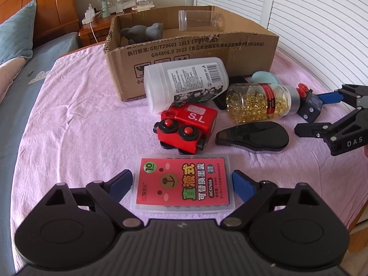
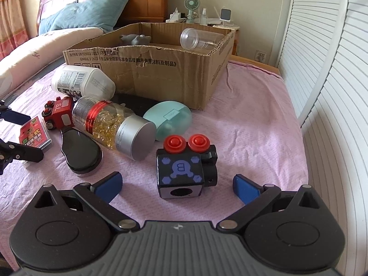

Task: Organize rigid objects
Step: 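Grasp the pink card pack with the left gripper while the right gripper grasps the cube toy, then carry the card pack and cube toy over the box and release both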

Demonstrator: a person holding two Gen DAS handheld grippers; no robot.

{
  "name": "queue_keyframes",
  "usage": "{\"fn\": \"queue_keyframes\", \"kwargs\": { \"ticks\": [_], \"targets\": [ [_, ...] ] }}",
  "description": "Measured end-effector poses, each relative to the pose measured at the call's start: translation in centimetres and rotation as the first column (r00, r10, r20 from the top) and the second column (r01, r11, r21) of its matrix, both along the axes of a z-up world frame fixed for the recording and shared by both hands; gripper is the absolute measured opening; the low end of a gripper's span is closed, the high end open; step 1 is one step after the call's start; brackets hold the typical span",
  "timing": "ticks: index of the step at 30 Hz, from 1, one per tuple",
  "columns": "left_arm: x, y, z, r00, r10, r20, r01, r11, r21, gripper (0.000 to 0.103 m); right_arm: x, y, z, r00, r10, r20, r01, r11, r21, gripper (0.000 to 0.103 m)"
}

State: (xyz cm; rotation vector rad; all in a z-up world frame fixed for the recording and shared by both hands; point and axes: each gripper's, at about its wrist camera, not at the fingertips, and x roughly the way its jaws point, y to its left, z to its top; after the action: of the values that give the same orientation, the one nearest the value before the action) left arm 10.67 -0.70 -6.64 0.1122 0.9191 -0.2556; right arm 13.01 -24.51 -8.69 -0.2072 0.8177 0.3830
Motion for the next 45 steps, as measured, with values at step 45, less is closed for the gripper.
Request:
{"fn": "queue_keyframes", "kwargs": {
  "ticks": [45],
  "targets": [
    [1.7,1.5,8.1,0.989,-0.137,0.047,0.139,0.990,-0.033,0.088,-1.6,0.0,7.5,0.996,0.040,0.083,-0.037,0.999,-0.037,0.056]
  ]
}}
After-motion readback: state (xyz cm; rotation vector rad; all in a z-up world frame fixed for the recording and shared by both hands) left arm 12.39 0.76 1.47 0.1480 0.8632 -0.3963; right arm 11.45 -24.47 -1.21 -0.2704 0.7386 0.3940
